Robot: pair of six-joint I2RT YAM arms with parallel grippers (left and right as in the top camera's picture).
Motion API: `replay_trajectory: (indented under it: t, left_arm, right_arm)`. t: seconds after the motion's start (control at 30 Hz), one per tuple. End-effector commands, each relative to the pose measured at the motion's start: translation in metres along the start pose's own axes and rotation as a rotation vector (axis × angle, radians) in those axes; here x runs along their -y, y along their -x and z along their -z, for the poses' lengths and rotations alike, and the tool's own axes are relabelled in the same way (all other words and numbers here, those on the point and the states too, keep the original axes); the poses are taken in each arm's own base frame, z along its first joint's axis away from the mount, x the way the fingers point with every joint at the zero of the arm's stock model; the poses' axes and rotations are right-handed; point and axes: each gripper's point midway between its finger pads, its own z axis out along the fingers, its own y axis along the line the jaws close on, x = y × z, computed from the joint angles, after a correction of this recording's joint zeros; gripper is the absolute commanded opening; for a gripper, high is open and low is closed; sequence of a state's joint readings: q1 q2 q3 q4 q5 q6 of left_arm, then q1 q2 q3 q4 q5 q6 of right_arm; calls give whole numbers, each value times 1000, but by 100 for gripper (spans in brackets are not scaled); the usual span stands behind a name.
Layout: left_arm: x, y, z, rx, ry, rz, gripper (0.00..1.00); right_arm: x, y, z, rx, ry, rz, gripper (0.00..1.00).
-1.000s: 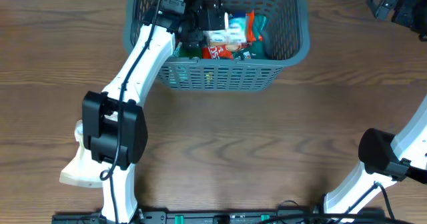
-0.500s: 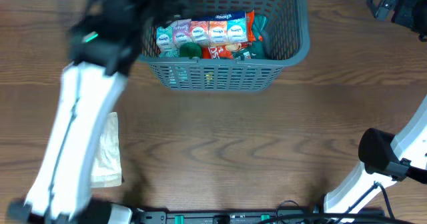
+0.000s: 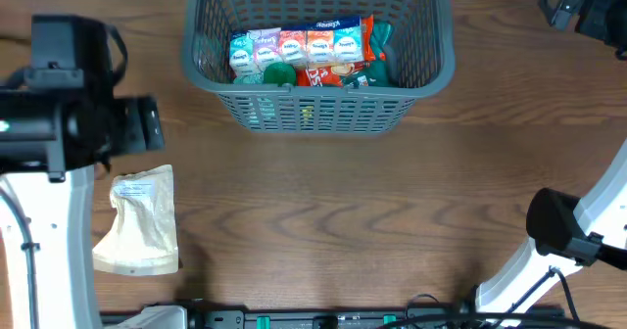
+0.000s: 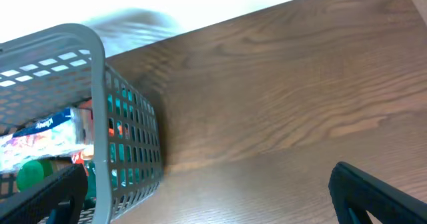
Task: Pack container
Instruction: 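Move the left gripper down onto the beige paper pouch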
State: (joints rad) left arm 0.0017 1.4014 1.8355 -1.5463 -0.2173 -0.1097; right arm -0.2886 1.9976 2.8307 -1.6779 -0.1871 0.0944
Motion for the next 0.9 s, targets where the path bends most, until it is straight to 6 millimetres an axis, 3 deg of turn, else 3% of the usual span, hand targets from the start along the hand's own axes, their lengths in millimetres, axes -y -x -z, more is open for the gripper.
replay_trajectory:
  t: [0.0, 0.17, 0.3, 0.5, 0.7, 0.87]
  left_arm:
    - [-3, -35, -6, -40, 16, 107, 98]
    - [-11, -100, -11, -6, -4, 153, 98]
    - [-14, -123, -18, 97, -26, 63, 98]
    - [-7, -133, -49, 110, -16, -157, 98]
    - [-8, -140, -97, -47, 26, -189, 98]
    - [-6, -125, -127, -98, -20, -92, 98]
  right_arm:
    - [-5, 1, 4, 11, 11, 23, 99]
    - [-5, 1, 4, 11, 10, 23, 99]
    - [-5, 1, 4, 12, 10, 23, 99]
    - [-5, 3, 4, 19, 11, 24, 99]
    - [-5, 3, 4, 22, 11, 24, 99]
    - [-4, 4, 4, 24, 8, 25, 99]
